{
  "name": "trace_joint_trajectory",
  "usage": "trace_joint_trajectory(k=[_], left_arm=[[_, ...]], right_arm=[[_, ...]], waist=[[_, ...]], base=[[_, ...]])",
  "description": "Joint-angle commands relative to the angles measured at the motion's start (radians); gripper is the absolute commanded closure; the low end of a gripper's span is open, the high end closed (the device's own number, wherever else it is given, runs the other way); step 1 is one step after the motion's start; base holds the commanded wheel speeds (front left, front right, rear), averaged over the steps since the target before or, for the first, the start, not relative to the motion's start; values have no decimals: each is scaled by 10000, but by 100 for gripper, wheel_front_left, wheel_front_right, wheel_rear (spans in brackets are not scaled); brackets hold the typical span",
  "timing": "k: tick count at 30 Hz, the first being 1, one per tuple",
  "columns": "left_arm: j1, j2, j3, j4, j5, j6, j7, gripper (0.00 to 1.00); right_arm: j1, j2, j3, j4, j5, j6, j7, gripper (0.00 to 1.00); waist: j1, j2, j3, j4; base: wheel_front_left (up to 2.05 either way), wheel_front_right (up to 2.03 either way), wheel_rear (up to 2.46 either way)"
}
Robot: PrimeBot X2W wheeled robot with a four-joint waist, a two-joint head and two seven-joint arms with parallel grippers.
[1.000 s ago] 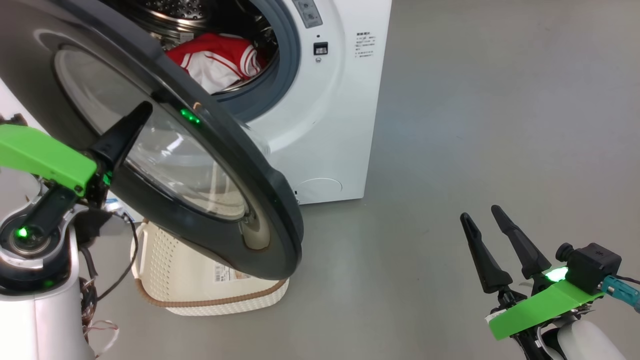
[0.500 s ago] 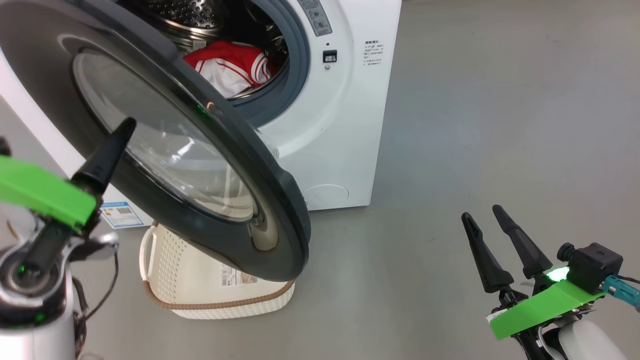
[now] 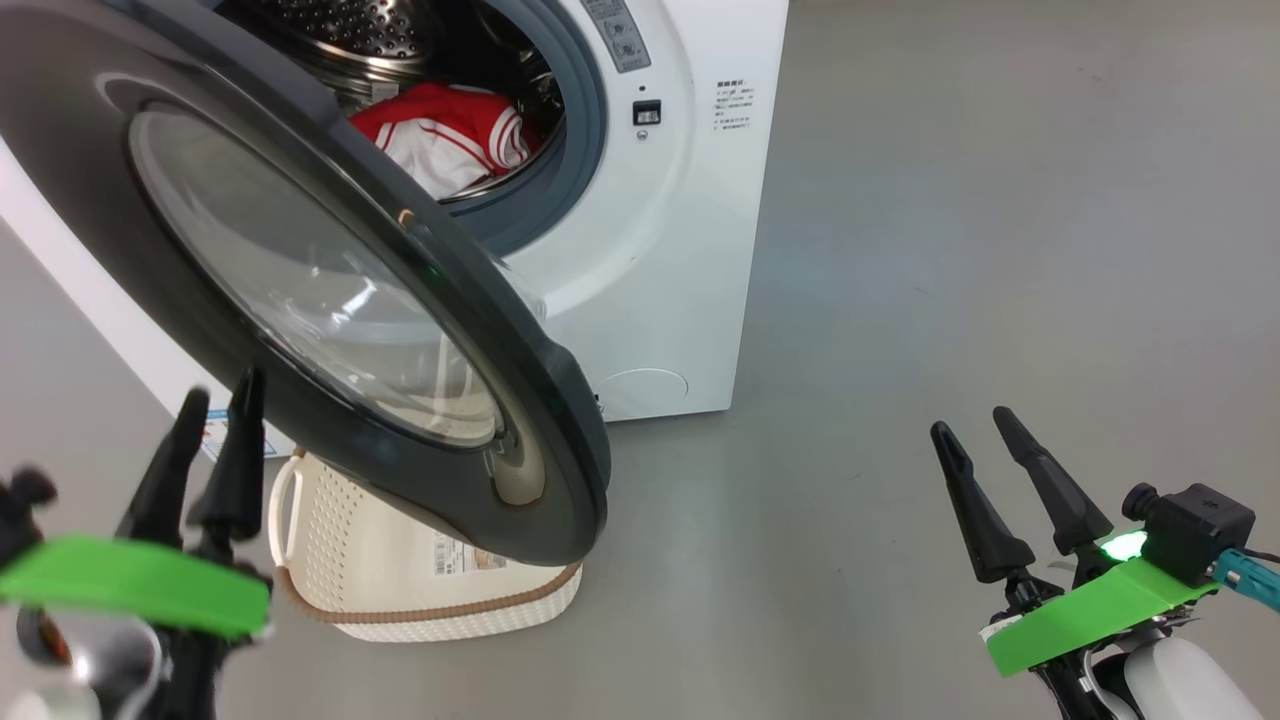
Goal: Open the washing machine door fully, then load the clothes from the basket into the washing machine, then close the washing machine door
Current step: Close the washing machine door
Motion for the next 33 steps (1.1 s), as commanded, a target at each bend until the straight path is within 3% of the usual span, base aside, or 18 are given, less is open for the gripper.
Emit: trace_joint_trajectory(k=[1,8,16,24,33], left_arm=[[-28,264,308,-187,272,-144,-285,0],[1014,-160,281,442,1166,-685,-2544,0],[1698,-338,61,1193,2066,-881,-4315,0],[2087,-274,-49,1849,3689,-725,-5037,0],[2396,-733,543,1447,5213,-658,-5095,0]], right_arm=[[-162,-155,110,-278,-28,16,-48,0],[-137,-150,118,-248,-36,16,-48,0],[-93,-196,183,-251,-47,16,-48,0],[-42,-207,245,-252,-41,16,-48,0],[34,-312,247,-221,-41,16,-48,0]], waist=[[-1,0,3,-11],[-1,0,-106,-61],[-1,0,-255,-44],[-1,0,-320,-144],[-1,0,-388,-159]], base=[[0,0,0],[0,0,0],[0,0,0],[0,0,0],[0,0,0]])
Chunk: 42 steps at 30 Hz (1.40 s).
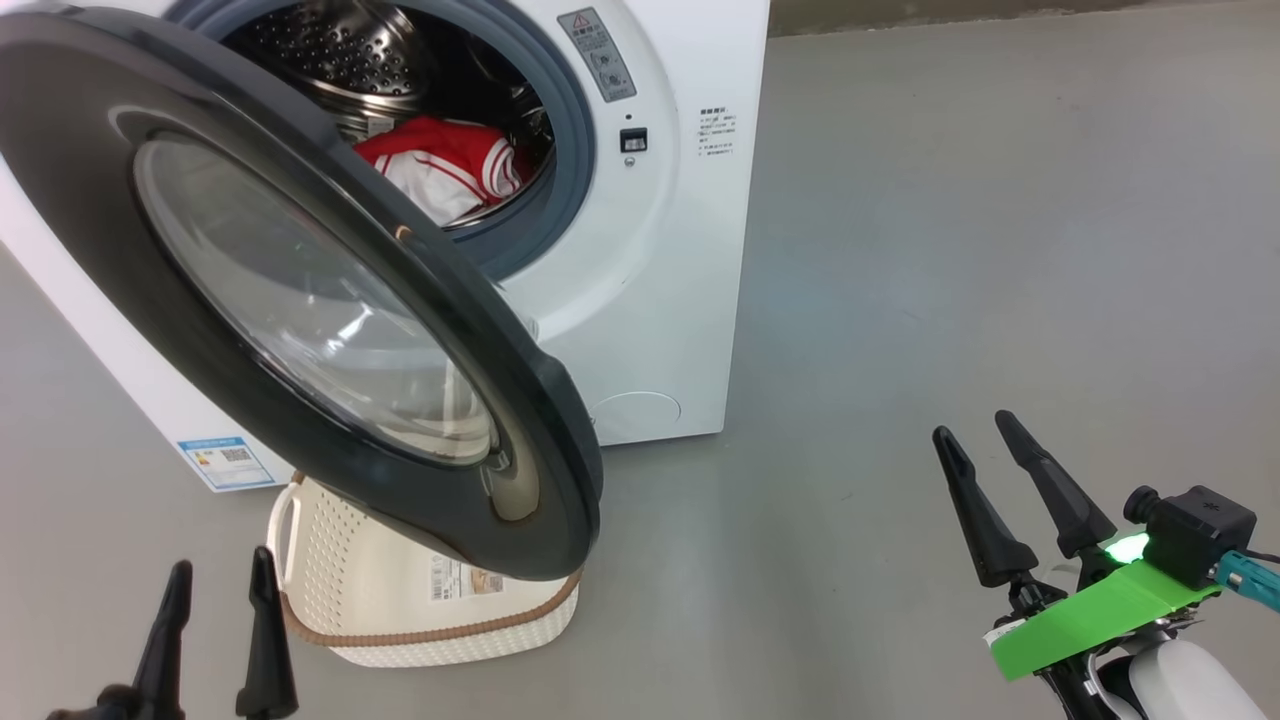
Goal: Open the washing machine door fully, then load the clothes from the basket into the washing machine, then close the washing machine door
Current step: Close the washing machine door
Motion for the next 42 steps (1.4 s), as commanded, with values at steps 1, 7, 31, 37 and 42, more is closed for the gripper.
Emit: trace_joint_trajectory(k=[1,7,31,37,42], left_arm=[[-115,53,395,-350,223,85,-119,0],[-155,-96,521,-568,568,14,-120,0],[-269,-157,350,-750,494,185,-122,0],[-269,-157,301,-761,474,222,-122,0],[-266,-158,233,-729,443,246,-122,0]], right_arm=[[2,-167,149,-234,-39,16,-48,0],[-2,-221,18,-252,-70,16,-48,0],[-93,-229,-51,-301,-92,16,-48,0],[-92,-236,-61,-312,-93,16,-48,0],[-84,-227,-52,-300,-91,16,-48,0]], waist=[[0,0,8,8],[0,0,97,106],[0,0,276,211],[0,0,282,228],[0,0,247,273]], base=[[0,0,0],[0,0,0],[0,0,0],[0,0,0],[0,0,0]])
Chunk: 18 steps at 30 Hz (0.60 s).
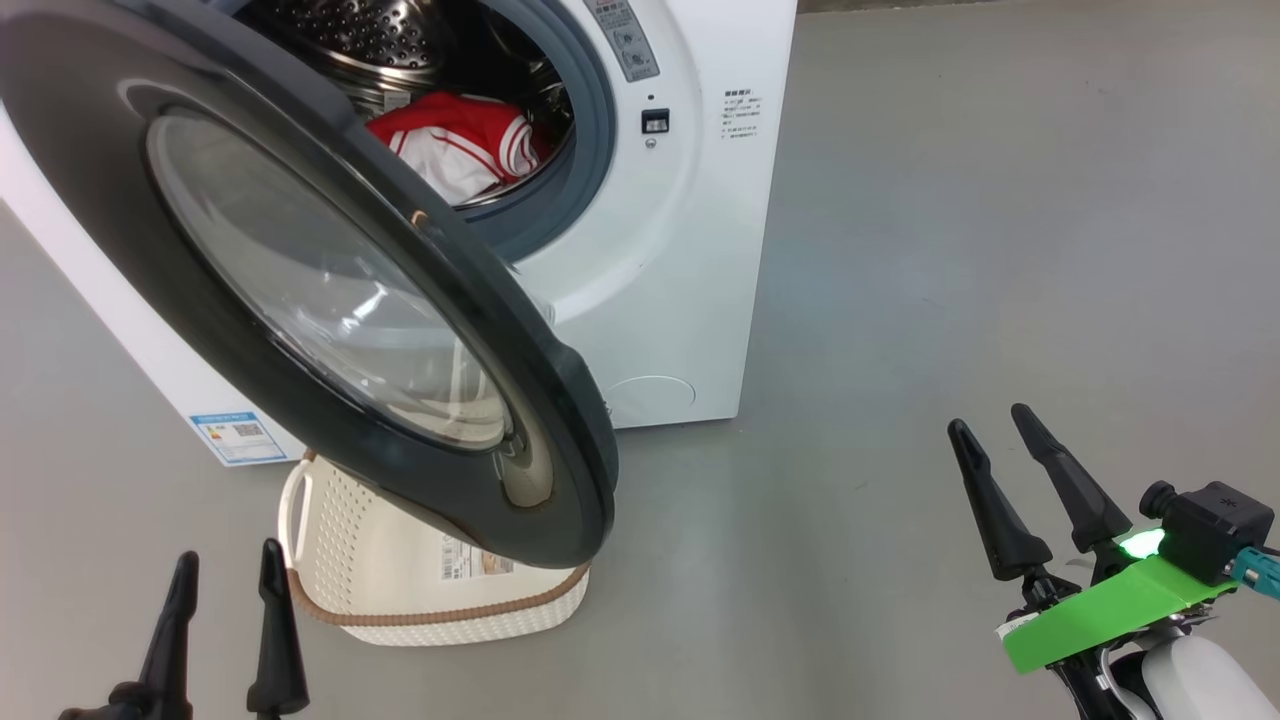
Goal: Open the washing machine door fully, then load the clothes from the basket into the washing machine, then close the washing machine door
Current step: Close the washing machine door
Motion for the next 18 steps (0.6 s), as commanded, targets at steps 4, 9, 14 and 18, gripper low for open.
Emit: trace_joint_trajectory(k=[4,9,14,18], left_arm=[[-363,49,245,-240,-38,79,-122,0],[-397,49,179,-214,-72,78,-122,0],[-469,49,67,-193,-134,109,-122,0],[-505,49,26,-175,-207,145,-122,0]], right_arm=[[-99,-141,145,-258,-66,16,-48,14],[-309,-193,227,-297,-51,16,-48,88],[-548,-278,350,-271,-33,16,-48,100],[-852,-357,553,-279,-11,16,-48,100]], waist=[[0,-1,-17,90],[0,-1,45,226],[0,-1,73,481],[0,-1,69,830]], base=[[0,0,0],[0,0,0],[0,0,0],[0,0,0]])
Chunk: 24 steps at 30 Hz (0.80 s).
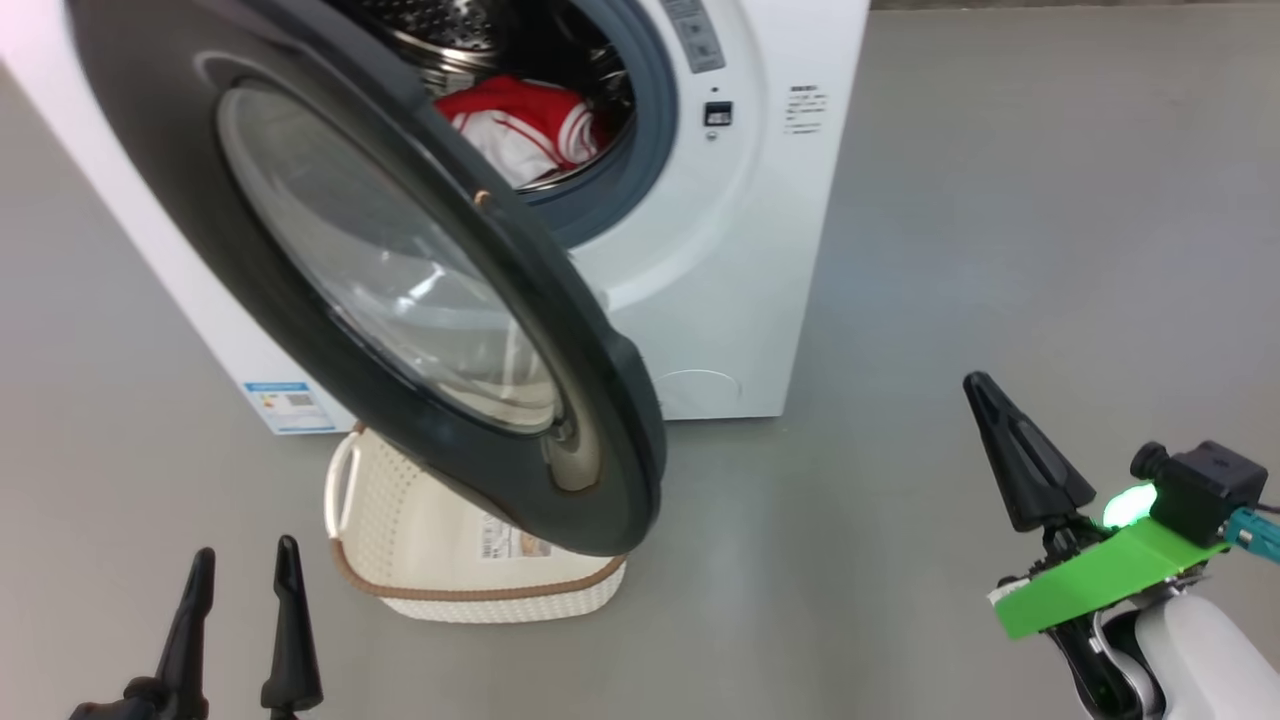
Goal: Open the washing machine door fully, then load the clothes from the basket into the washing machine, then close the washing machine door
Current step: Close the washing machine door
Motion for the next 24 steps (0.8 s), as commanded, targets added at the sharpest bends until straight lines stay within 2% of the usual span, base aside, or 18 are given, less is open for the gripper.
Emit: trace_joint_trajectory(k=[1,10,16,24], left_arm=[[-447,51,279,-196,-89,65,-122,0],[-452,51,197,-83,-212,86,-122,0],[-422,51,217,-24,-183,32,-122,0],[-358,51,143,43,-185,24,-122,0]], right_arm=[[-295,-134,227,-291,17,16,-48,100],[-1079,-159,647,-558,102,16,-48,100],[-1863,-166,1295,-828,85,16,-48,100],[-2340,222,1727,-1930,232,16,-48,100]], waist=[[0,0,-5,254],[0,0,-103,1099],[0,0,-175,1480],[0,0,-295,1847]], base=[[0,0,0],[0,0,0],[0,0,0],[0,0,0]])
